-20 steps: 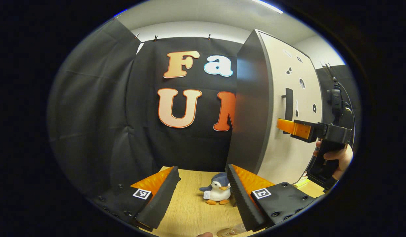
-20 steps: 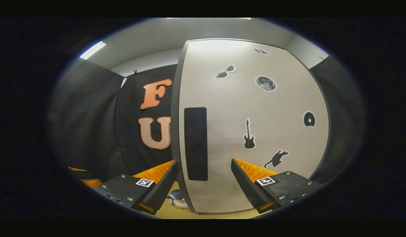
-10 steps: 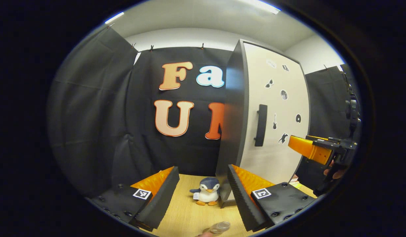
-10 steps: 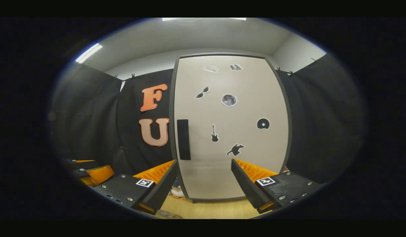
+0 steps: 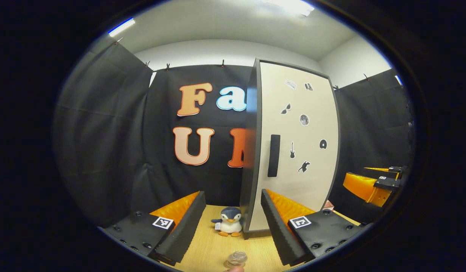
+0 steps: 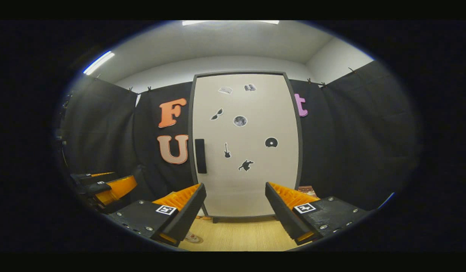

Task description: Open the cabinet door with the right hand, grasp the bottle in the cabinet with the left hand and place it on the coaster, then close the cabinet door with the right hand.

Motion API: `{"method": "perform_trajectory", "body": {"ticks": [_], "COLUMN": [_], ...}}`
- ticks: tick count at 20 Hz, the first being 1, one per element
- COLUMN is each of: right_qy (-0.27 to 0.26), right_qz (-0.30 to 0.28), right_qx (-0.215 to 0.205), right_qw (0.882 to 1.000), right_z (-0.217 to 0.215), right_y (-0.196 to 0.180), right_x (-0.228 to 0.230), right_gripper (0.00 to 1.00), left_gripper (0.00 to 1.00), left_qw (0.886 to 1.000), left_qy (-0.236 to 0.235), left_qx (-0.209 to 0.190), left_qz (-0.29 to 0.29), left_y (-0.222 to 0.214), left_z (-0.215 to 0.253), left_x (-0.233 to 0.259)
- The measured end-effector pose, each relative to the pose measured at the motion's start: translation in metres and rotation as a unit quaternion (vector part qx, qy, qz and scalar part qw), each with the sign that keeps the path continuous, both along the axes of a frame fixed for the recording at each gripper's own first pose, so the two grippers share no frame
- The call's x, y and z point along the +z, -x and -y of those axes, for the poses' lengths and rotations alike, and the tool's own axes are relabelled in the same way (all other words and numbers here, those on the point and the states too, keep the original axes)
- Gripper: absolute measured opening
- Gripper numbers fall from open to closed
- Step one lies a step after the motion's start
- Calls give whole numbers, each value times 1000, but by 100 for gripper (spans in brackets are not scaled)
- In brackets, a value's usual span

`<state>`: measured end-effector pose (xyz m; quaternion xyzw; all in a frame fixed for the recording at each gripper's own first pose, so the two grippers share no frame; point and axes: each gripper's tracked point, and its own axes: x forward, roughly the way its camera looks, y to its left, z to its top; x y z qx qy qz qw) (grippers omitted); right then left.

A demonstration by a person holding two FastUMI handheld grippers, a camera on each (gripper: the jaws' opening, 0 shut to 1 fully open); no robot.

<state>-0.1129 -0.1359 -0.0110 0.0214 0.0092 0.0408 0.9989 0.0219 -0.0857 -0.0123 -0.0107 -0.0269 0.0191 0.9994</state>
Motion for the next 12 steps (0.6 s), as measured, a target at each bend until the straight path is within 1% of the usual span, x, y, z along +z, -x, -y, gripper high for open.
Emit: {"method": "perform_trajectory", "body": {"ticks": [2,4,5,12], "right_qy": [7,3,3,10], "right_qz": [2,0,1,10], "right_qx": [-6,-2,-3,0], "right_qw": [1000,1000,1000,1000], "right_z": [6,6,8,15], "right_y": [8,16,18,29], "right_x": [0,1,2,4], "right_gripper": [97,98,98,97], "left_gripper": [95,96,99,99], "left_qw": [1000,1000,1000,1000], "left_qy": [-3,-1,0,-10], "left_qx": [1,1,-2,-9], "left_qz": [-4,-6,-7,-4], "left_y": [5,11,11,16], "left_z": [7,11,15,33], "left_x": [-2,-1,-1,1]}}
